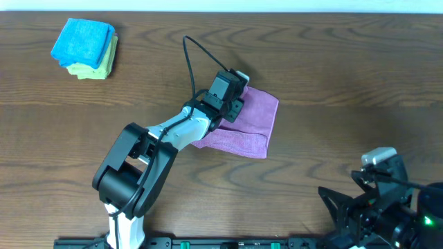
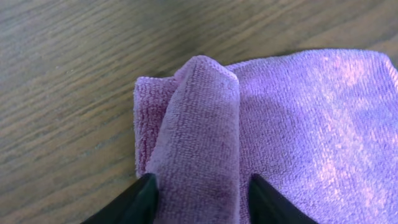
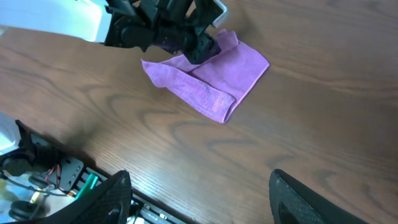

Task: Fold the cloth
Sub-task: 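Reach the left gripper to the cloth's left corner and grasp it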

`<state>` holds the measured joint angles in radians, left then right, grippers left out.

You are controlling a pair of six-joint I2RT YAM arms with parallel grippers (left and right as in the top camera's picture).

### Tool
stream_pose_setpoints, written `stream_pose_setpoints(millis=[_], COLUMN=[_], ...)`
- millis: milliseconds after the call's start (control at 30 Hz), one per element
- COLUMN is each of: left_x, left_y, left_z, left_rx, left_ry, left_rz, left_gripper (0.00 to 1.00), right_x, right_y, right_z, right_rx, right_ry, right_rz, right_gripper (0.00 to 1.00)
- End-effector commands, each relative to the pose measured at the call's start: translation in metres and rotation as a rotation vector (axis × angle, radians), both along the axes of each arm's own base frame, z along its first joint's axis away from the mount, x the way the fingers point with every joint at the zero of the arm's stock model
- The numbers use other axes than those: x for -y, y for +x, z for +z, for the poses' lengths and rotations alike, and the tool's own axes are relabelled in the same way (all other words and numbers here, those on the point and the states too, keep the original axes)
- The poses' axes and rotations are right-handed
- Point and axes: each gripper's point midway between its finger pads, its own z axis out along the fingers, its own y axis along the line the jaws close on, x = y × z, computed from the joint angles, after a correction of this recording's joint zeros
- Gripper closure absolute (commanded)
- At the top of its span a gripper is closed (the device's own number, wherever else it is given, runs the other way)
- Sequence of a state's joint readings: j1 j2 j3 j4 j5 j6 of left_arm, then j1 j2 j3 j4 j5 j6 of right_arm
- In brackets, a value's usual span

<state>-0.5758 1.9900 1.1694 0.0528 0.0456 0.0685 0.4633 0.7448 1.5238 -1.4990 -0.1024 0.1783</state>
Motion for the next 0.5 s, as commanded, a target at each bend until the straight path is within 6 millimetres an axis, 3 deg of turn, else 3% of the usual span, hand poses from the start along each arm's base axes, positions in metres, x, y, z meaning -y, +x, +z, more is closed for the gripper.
stream_pose_setpoints(millis=[0, 100, 233, 333, 467], left_x=[-0.004, -0.010, -0.018, -0.026, -0.051], left_y=[0.010, 0.011, 0.011, 0.016, 0.029], left_z=[0.007, 0.005, 0.002, 0.003, 0.004], left_rx=[0.016, 0.006, -0.011, -0.007, 0.031], left_ry=[-0.009, -0.002, 0.009, 0.012, 0.073], left_rz=[0.020, 0.030, 0.045, 0.065, 0.155], left_gripper=[0.64, 0.73, 0.94, 0.94, 0.94], right_x=[0.000, 0.000, 0.000, 0.000, 0.000], right_y=[0.001, 0.001, 0.001, 0.001, 0.001], right_z=[-0.004, -0.005, -0.004, -0.005, -0.005], right_rx=[-0.004, -0.005, -0.004, -0.005, -0.006], right_ry=[-0.018, -0.019, -0.019, -0.019, -0.020], right_rz=[0.008, 0.008, 0.008, 0.008, 0.008], right_gripper=[0.30, 0.30, 0.31, 0.31, 0.33])
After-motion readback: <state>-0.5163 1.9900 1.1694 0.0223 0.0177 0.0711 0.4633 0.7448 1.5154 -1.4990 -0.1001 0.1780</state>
